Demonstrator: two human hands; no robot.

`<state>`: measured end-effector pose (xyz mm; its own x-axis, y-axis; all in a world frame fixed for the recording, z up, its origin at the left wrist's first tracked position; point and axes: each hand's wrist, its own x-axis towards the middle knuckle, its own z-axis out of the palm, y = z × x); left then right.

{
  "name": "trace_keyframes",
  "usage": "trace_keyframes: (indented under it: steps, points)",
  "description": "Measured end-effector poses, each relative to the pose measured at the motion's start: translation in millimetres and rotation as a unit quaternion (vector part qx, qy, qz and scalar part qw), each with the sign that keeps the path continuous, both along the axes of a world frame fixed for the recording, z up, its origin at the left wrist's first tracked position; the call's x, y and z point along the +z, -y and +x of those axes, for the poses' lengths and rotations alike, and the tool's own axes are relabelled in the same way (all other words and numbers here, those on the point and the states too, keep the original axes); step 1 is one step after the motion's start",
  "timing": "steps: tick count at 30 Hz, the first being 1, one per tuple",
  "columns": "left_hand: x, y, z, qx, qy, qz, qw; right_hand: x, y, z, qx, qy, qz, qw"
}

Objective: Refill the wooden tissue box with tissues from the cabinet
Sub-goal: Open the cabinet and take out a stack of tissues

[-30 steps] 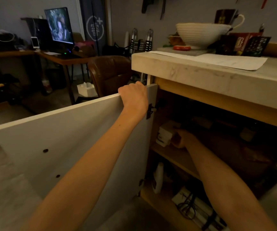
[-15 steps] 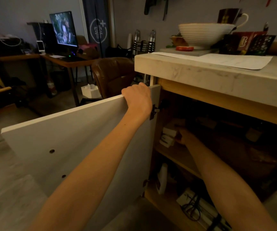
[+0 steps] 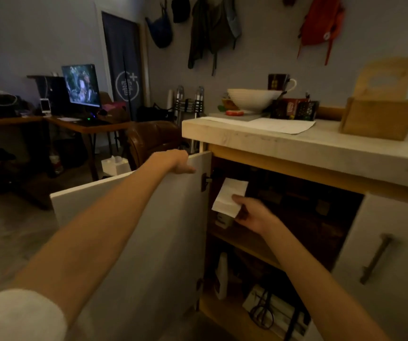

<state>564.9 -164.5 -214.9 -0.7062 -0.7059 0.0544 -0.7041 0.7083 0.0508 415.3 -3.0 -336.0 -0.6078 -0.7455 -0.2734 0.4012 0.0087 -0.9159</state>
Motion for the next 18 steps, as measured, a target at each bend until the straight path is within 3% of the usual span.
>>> trace_keyframes:
  steps: [2, 5, 9, 12, 14, 18]
  points:
    - [4, 1, 33, 0.008, -0.001, 0.059, 0.998, 13, -15, 19, 0.014, -0.011, -0.01, 1.0]
    - [17, -1, 110, 0.045, -0.022, 0.219, 0.974, 32, -28, 52, 0.056, -0.008, -0.042, 0.998]
    - [11, 3, 224, 0.12, -0.145, 0.391, 0.901, 60, -29, 105, 0.139, 0.0, -0.088, 0.986]
    - [-15, 0, 258, 0.139, -0.29, 0.487, 0.812, 81, -25, 144, 0.187, 0.004, -0.115, 0.976]
    - [-18, -14, 255, 0.124, -0.309, 0.48, 0.811, 91, -29, 162, 0.199, -0.005, -0.122, 0.972]
    - [-22, -69, 235, 0.059, -0.259, 0.45, 0.852, 96, -59, 158, 0.166, -0.019, -0.126, 0.978]
